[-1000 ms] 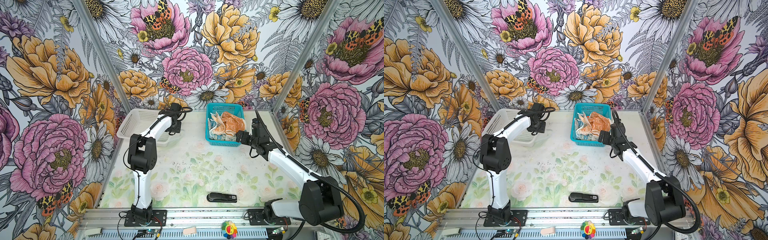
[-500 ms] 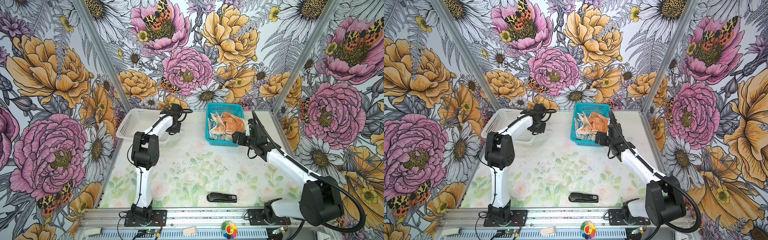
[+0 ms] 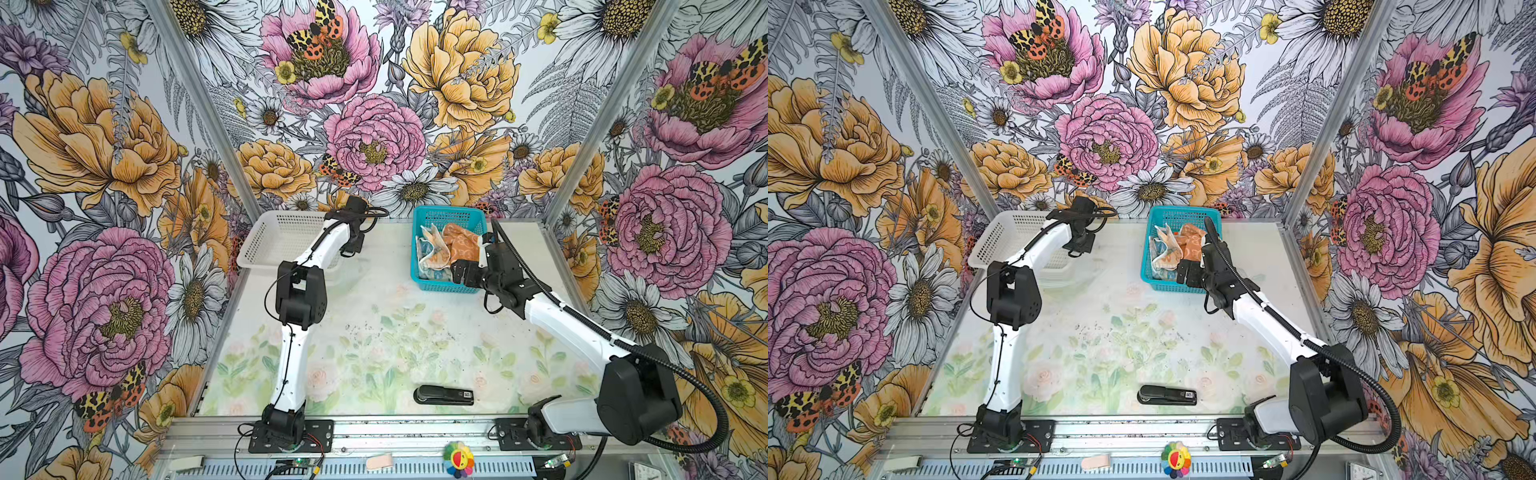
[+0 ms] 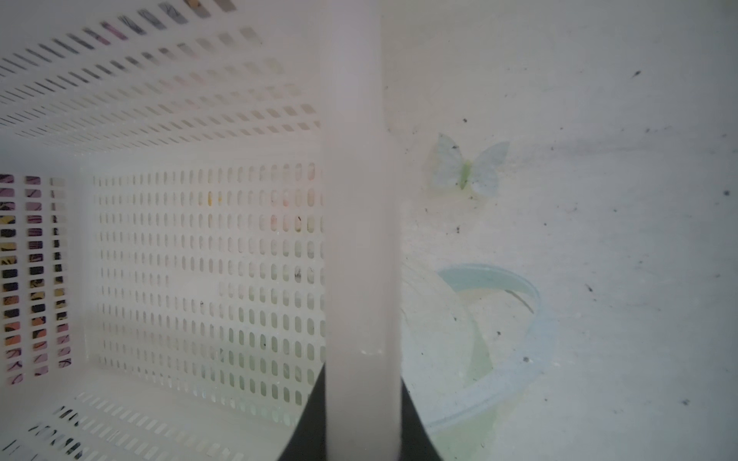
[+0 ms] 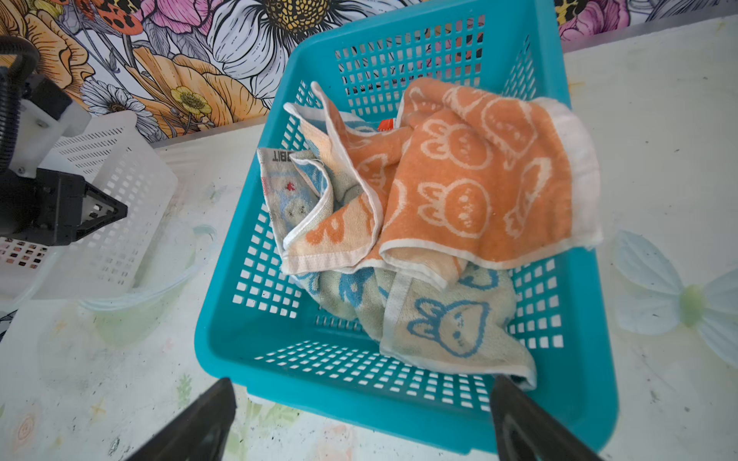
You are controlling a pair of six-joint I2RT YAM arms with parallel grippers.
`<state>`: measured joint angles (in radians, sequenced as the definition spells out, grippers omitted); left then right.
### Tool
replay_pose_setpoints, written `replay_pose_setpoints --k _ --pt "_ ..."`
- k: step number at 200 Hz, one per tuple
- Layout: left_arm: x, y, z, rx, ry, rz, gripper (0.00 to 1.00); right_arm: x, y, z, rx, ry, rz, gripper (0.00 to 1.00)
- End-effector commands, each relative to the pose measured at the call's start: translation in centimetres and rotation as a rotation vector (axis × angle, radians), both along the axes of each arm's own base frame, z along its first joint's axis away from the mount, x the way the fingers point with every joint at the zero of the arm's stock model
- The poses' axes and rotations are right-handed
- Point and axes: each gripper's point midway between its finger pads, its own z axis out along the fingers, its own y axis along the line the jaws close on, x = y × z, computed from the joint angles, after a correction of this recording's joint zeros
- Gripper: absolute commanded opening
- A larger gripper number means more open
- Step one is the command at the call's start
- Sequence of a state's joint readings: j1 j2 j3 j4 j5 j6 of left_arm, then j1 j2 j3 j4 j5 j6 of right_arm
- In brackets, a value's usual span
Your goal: Fold and stack the towels
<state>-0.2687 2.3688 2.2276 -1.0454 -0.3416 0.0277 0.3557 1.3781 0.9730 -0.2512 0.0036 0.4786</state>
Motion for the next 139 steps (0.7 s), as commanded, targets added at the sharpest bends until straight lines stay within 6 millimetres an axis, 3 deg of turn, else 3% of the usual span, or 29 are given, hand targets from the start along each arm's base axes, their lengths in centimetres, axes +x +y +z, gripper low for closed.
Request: replay_pose_setpoints --k 1,90,112,139 --pt "1.4 1.5 0.6 0.024 -0.027 0.018 0.03 0.8 0.6 1.5 0.011 -0.035 -0.004 1.0" --pt "2.8 1.3 -0.7 -0.069 -0.048 0.119 0.13 1.4 1.7 0.9 -0.011 -0.024 0.0 1.0" --pt "2.9 1.0 -0.2 -0.087 -0.06 0.12 0.35 1.5 2.1 0.8 -0.029 -0.024 -0.004 0.99" --pt "3.1 0.7 1.2 -0.098 -0.088 0.116 0.46 1.8 3.1 0.9 -0.04 -0.021 0.007 1.0"
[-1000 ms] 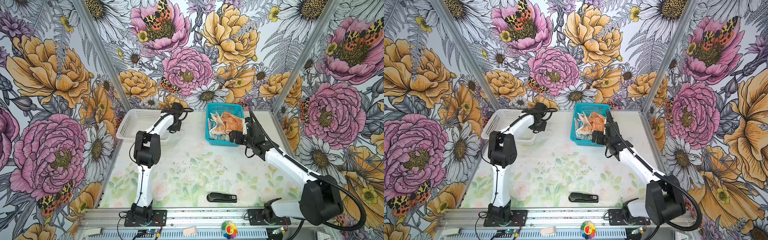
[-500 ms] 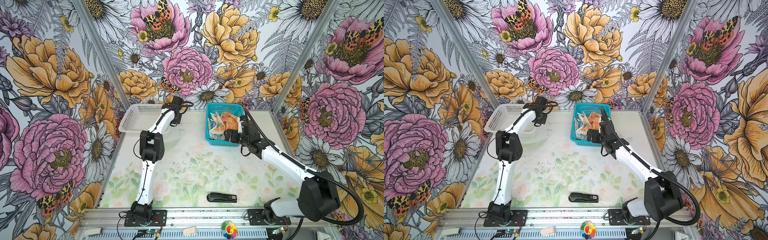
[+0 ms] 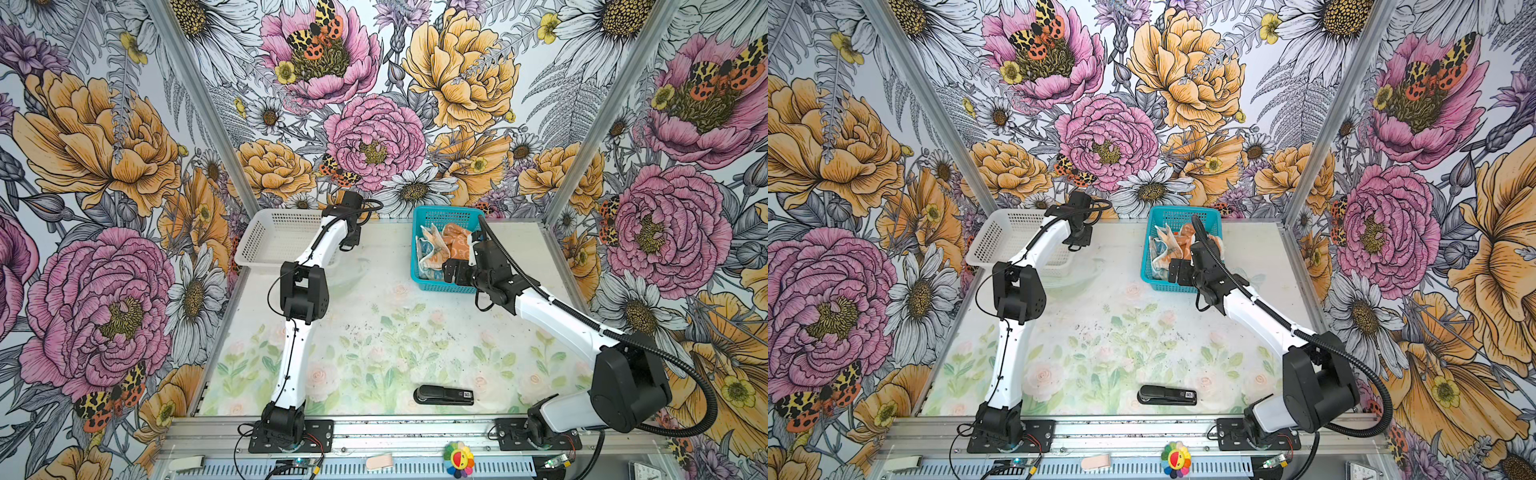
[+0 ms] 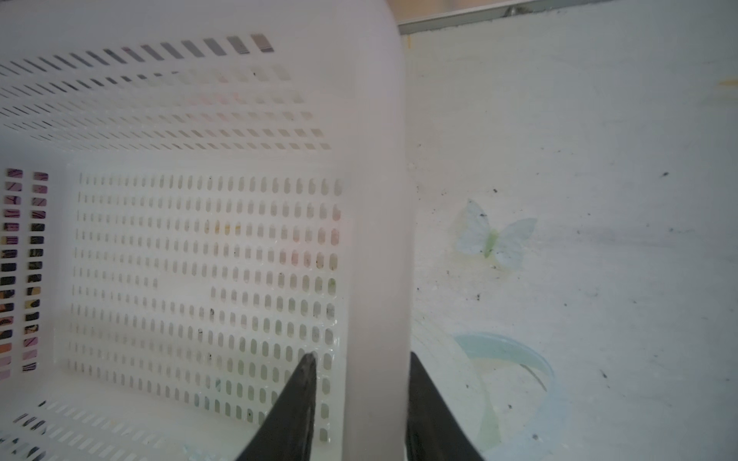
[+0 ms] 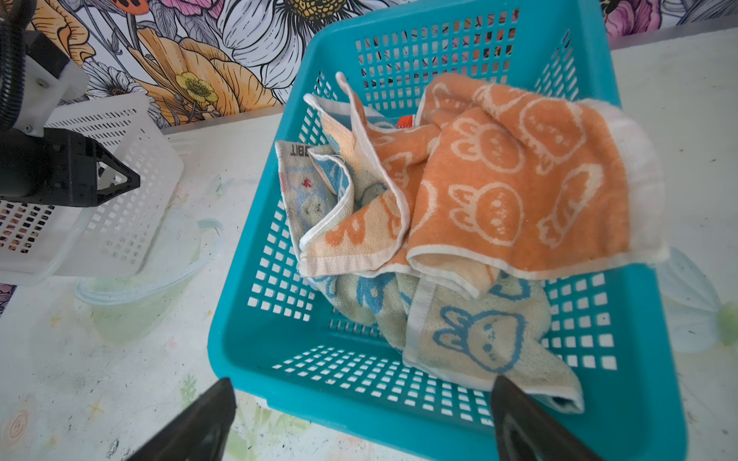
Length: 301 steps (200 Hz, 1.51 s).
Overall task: Fold and stack the towels
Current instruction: 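Grasp the teal basket rim with the right gripper while the left releases, then slide the teal basket with the right gripper away from the white basket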
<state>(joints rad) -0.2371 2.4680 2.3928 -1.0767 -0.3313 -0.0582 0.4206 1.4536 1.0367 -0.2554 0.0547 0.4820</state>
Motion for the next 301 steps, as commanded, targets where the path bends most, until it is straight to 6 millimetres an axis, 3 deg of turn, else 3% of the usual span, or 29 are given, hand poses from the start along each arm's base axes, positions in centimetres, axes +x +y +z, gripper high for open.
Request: replay_pose_setpoints --k 1,9,18,33,43,47,84,116,175,179,223,259,301 --pt "0.7 -0.3 1.2 -0.038 -0.039 0.015 0.46 1.0 0.7 1.2 -0.007 -0.026 -0.015 0.99" --pt "0.7 -0.4 1.8 -0.045 -0.05 0.014 0.47 1.1 1.1 1.3 -0.01 -0.027 -0.007 0.99" --pt "0.7 -0.6 2.7 -0.056 -0.067 0.013 0.55 1.5 1.6 1.5 -0.012 -0.03 0.001 0.99" --pt "0.6 -0.9 4.6 -0.075 -0.1 0.008 0.73 2.3 2.5 1.7 -0.02 -0.026 0.01 0.99" --pt "0.5 -1.2 6.1 -0.085 -0.125 0.002 0.97 2.9 3.2 1.7 -0.032 -0.023 0.021 0.99" --pt "0.4 -1.4 6.6 -0.088 -0.136 -0.002 0.99 3.2 3.6 1.7 -0.038 -0.022 0.024 0.99" --pt "-0.5 -2.4 11.6 -0.12 -0.218 -0.032 0.99 5.7 6.6 -0.2 -0.171 0.019 0.028 1.0" --pt "-3.0 -3.5 14.8 -0.143 -0.259 -0.045 0.99 7.6 9.1 -1.4 -0.218 0.028 0.028 0.99" --pt "-8.8 -5.0 14.0 -0.223 -0.315 -0.035 0.99 9.9 10.7 -4.0 -0.247 0.076 0.033 0.79" --pt "-9.5 -5.1 15.5 -0.242 -0.353 -0.042 0.99 9.9 10.9 -4.2 -0.247 0.08 0.034 0.78" --pt "-14.0 -5.8 16.1 -0.248 -0.453 -0.037 0.99 10.5 11.2 -6.6 -0.263 0.117 0.029 0.61" --pt "-15.9 -5.6 16.4 -0.255 -0.514 -0.042 0.99 10.3 10.9 -7.5 -0.277 0.137 0.027 0.47" --pt "-16.6 -6.5 16.4 -0.264 -0.543 -0.067 0.99 10.1 7.8 -7.3 -0.299 0.152 -0.024 0.27"
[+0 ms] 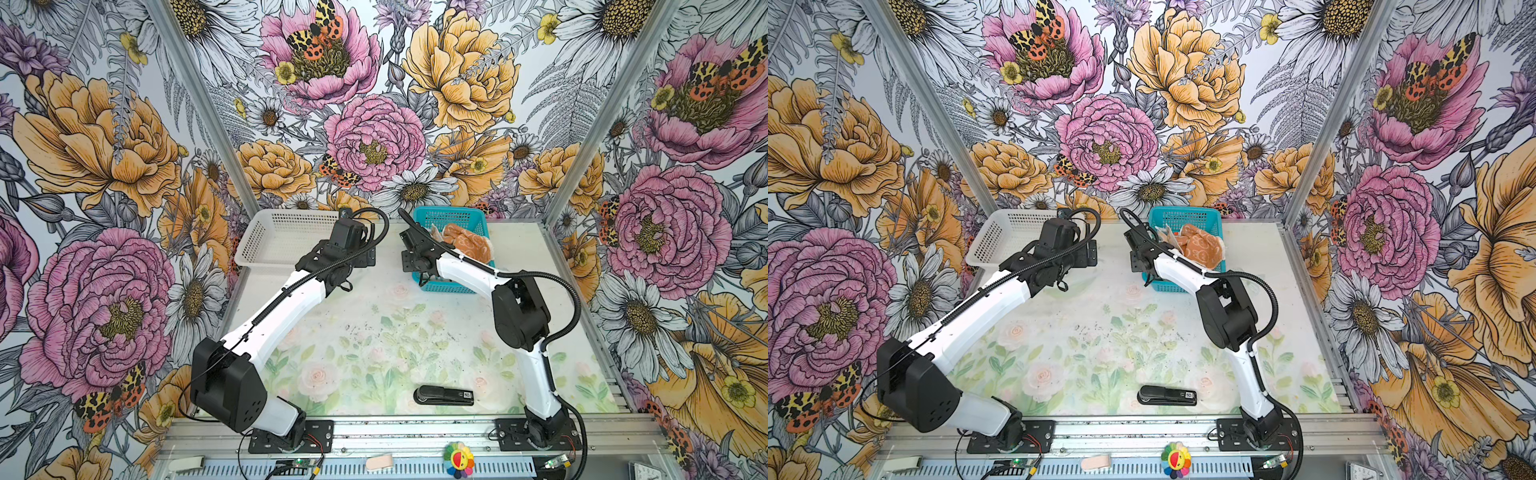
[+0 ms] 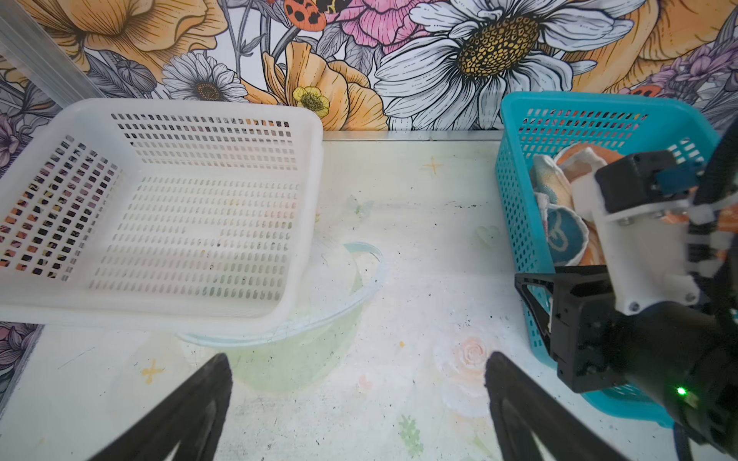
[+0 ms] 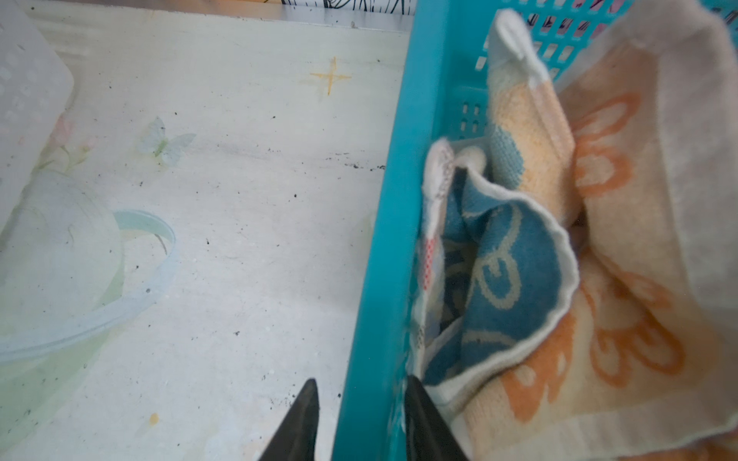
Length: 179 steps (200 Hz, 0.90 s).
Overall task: Fold and stack the towels
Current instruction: 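Slide the teal basket with the right gripper away from the white basket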
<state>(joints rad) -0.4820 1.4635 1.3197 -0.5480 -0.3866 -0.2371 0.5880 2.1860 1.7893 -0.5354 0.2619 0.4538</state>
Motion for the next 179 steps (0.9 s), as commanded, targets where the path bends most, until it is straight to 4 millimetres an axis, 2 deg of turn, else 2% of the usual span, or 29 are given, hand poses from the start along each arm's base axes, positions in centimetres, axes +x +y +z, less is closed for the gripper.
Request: replay_pose_setpoints --k 1,32,49,64,110,150,179 --pt "0.2 -0.6 1.2 -0.025 -0.077 0.01 0.99 0.2 -3.2 0.8 -0.029 -0.006 -0.064 0.27" --pt "0.3 -1.8 2.6 -0.059 -0.143 -0.006 0.99 -0.7 -6.3 1.2 -0.047 0.009 -0.089 0.13" --pt "0.6 -3.0 3.5 -0.068 -0.186 -0.036 0.99 -1.6 -9.0 1.5 -0.074 0.013 -0.123 0.05" --pt "1.0 -4.4 4.1 -0.079 -0.207 -0.07 0.99 -2.4 -11.9 1.5 -0.1 0.021 -0.166 0.03" --pt "1.9 -11.4 4.9 -0.047 -0.238 -0.217 0.99 -4.8 -19.5 1.7 -0.195 0.037 -0.233 0.0" --pt "2.0 -17.8 4.7 0.053 -0.261 -0.341 0.99 -5.9 -23.2 1.5 -0.314 0.028 -0.185 0.0" --pt "1.8 -20.8 4.8 0.078 -0.276 -0.4 0.99 -6.0 -26.0 1.4 -0.352 0.026 -0.213 0.0"
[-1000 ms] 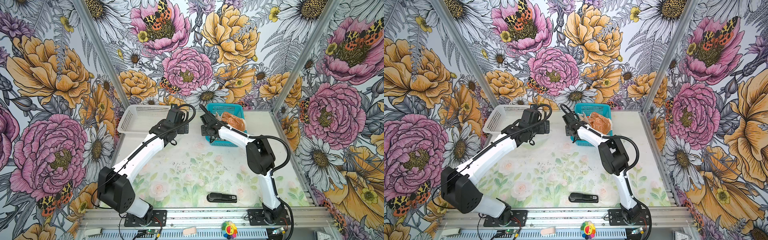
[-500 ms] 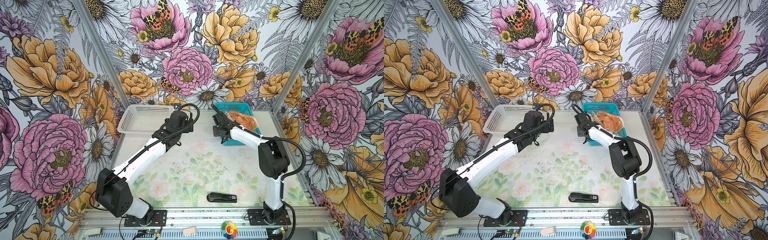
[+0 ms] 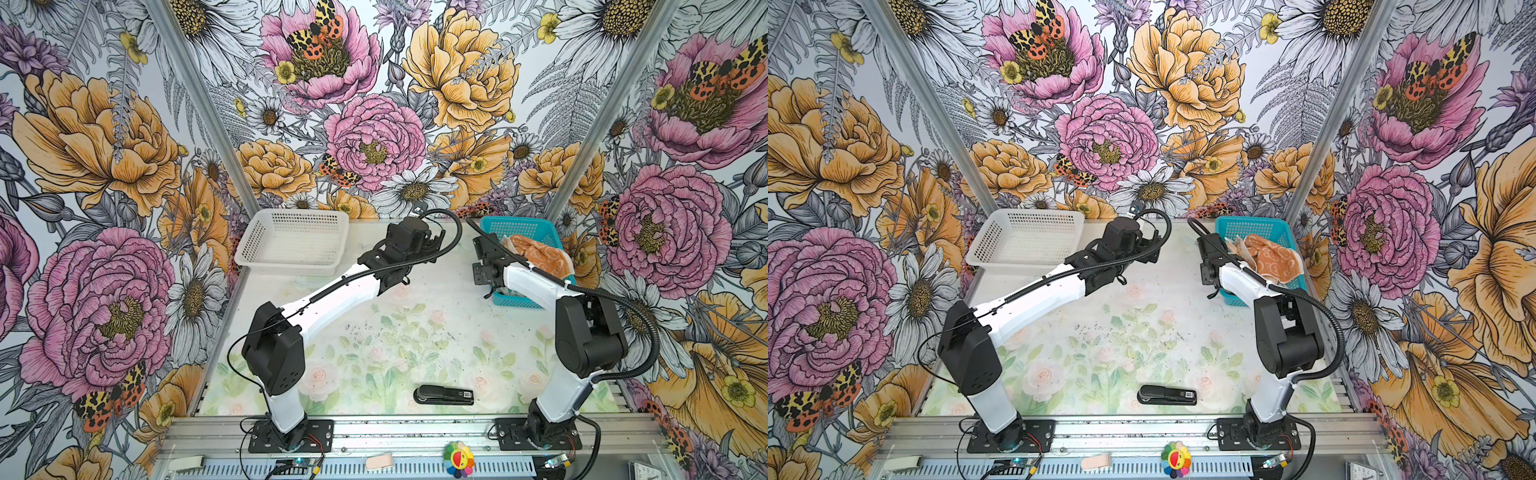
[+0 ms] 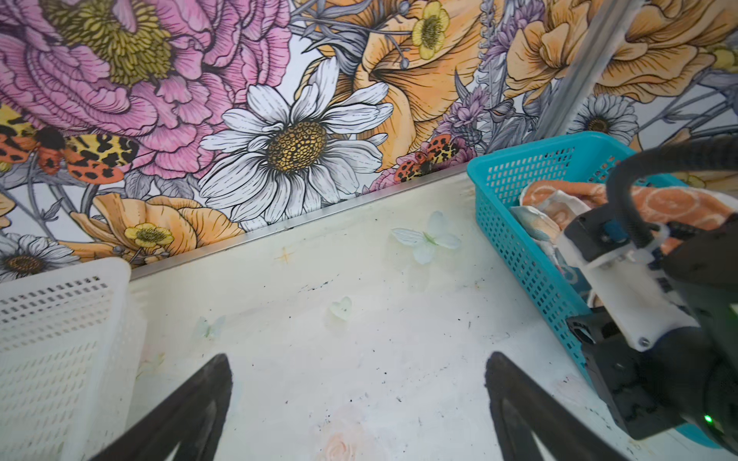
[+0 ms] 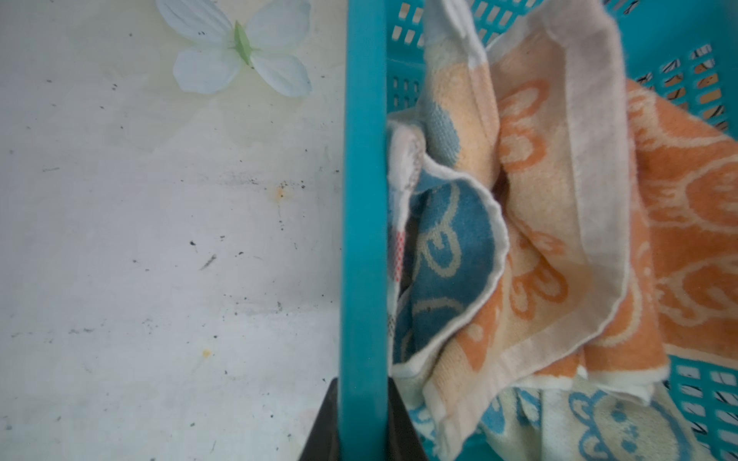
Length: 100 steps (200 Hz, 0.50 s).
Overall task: Fold and stack the towels
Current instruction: 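Slide the teal basket with the right gripper away from the white basket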
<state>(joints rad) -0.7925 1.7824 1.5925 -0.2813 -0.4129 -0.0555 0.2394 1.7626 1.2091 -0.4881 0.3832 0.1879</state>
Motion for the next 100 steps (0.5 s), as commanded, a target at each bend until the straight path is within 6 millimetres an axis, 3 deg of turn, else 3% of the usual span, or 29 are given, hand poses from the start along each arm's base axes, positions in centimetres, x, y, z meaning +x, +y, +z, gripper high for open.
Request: replay_pose_setpoints --k 1,6,8,12,31,100 --pt "0.1 -1.5 2.0 0.029 -0.068 -0.027 0.99 0.4 -2.4 1.8 -0.061 -0.049 -0.004 0.0" --pt "0.0 -1.8 2.4 0.019 -0.072 -0.035 0.99 0.4 -2.9 1.8 -0.06 -0.049 -0.008 0.0" --pt "0.4 -2.2 1.2 0.033 -0.054 -0.038 0.99 0.4 -3.1 1.8 -0.057 -0.047 -0.01 0.0" --pt "0.5 -2.5 0.7 0.034 -0.044 -0.042 0.99 0.4 -3.5 1.8 -0.048 -0.044 -0.007 0.0" --pt "0.9 -2.7 0.6 0.016 -0.041 -0.012 0.99 0.8 -4.5 1.8 -0.004 -0.047 -0.011 0.0" --pt "0.9 -2.9 -0.3 0.027 0.022 -0.012 0.99 0.2 -2.5 0.0 -0.001 0.012 0.1 0.0"
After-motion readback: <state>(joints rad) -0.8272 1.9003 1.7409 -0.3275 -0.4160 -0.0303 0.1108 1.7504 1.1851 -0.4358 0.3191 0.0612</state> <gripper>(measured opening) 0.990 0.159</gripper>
